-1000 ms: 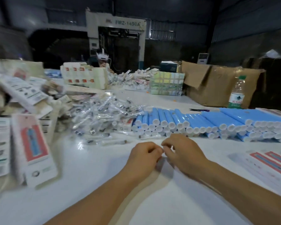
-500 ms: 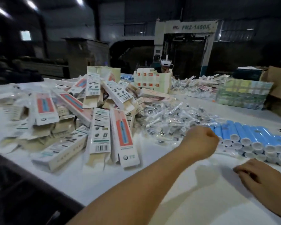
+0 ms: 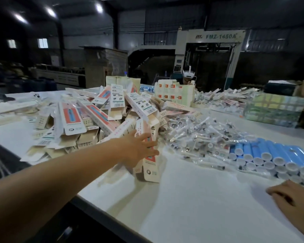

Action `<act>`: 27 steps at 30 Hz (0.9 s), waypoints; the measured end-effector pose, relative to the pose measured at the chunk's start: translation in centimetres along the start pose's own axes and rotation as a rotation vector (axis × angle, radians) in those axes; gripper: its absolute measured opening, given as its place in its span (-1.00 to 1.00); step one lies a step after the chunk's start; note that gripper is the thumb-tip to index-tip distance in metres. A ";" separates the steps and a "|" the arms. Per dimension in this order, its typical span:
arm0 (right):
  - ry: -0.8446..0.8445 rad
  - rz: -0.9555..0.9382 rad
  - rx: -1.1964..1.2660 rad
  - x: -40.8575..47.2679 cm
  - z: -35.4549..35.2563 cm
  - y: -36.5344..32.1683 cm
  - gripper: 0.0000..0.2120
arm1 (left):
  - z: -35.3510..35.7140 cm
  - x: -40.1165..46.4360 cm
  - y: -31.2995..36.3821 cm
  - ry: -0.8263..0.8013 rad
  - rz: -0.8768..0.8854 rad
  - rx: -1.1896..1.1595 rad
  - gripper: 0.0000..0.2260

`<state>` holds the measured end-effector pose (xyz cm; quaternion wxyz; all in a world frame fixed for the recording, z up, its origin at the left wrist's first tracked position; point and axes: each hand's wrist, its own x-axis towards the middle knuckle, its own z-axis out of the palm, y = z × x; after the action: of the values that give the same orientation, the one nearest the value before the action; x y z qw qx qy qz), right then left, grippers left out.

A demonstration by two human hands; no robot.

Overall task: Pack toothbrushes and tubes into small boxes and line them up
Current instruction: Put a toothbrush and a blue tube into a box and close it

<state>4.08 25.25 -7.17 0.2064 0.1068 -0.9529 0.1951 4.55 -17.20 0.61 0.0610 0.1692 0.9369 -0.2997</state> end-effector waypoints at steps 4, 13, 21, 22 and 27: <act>0.015 -0.010 0.003 -0.1 0.1 -0.3 -0.51 | 0.1 -0.1 -0.6 0.179 0.034 0.028 -0.33; 0.016 -0.035 0.065 -0.4 -0.7 -1.9 -0.81 | -11.8 1.3 5.1 0.420 0.168 -0.958 -0.70; -0.012 0.441 1.240 0.1 -5.0 -2.3 -0.71 | -15.5 7.8 15.3 -0.404 0.604 -1.467 -0.69; -0.054 0.441 1.113 -0.1 -5.2 -2.1 -0.77 | -15.3 8.5 16.2 -0.431 0.590 -1.469 -0.67; -0.078 0.590 0.913 -0.3 -4.5 -0.6 -0.85 | -16.0 9.7 18.0 -0.049 0.376 -1.128 -0.66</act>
<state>6.15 26.59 -3.34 0.0401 -0.0795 -0.7679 0.6344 1.59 8.58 1.78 0.2153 0.2664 0.9038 0.2566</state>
